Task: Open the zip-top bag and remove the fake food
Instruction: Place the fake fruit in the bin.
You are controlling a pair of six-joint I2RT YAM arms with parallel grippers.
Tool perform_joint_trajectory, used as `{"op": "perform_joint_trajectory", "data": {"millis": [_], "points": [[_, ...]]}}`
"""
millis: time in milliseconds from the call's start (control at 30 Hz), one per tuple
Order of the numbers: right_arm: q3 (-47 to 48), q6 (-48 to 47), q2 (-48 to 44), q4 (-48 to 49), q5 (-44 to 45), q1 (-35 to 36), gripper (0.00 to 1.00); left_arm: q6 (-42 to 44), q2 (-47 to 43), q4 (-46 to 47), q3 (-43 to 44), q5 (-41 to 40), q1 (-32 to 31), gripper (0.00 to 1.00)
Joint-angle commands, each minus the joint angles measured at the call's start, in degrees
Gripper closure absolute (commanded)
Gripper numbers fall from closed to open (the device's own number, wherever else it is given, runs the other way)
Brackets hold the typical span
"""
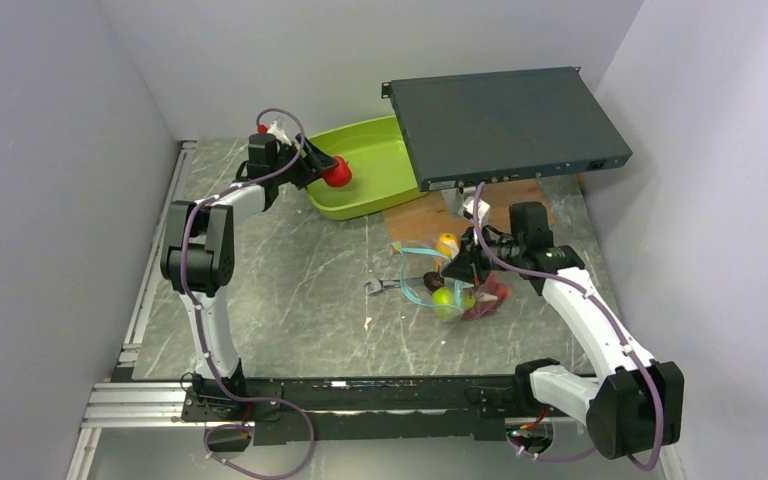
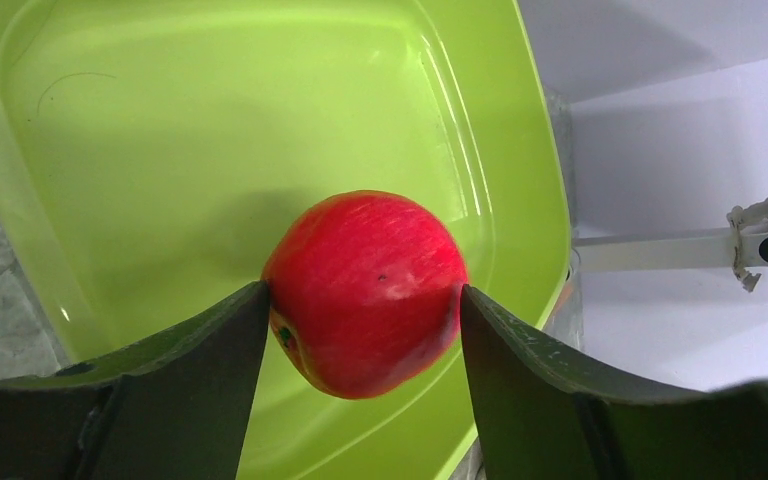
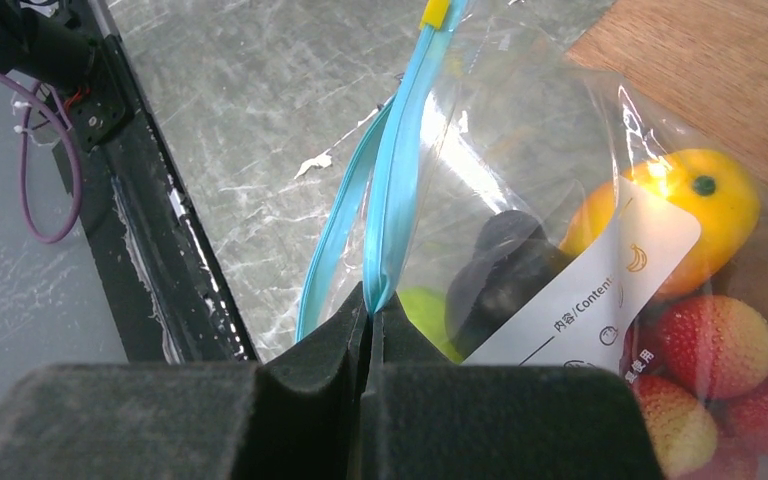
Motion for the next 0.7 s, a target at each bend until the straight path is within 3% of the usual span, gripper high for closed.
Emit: {"op": "perform_joint_trajectory", "data": {"millis": [0,133,433,667], "points": [[-0.3,-1.8,-2.0,0.1,-2.2,-1.1,1.00,3.0,-4.9,0.9,0.0,1.7,0.0,0.24],[-0.5,-2.0,-2.8,0.1,-2.5,-1.6,1.00,4.1,-7.2,2.2,-1.3,1.9,0.0,0.19],[-0.4,-4.3,-4.2,-1.0,-3.4,-2.3,1.00,6.9,-15.6,7.1,-7.0,2.7,-0.2,0.19],[0.4,-9.5,-4.3,-4.0,-6.3,-2.3,1.00,11.7,-33.7,10.2,-23.4,1.3,-3.3,0.18]]}}
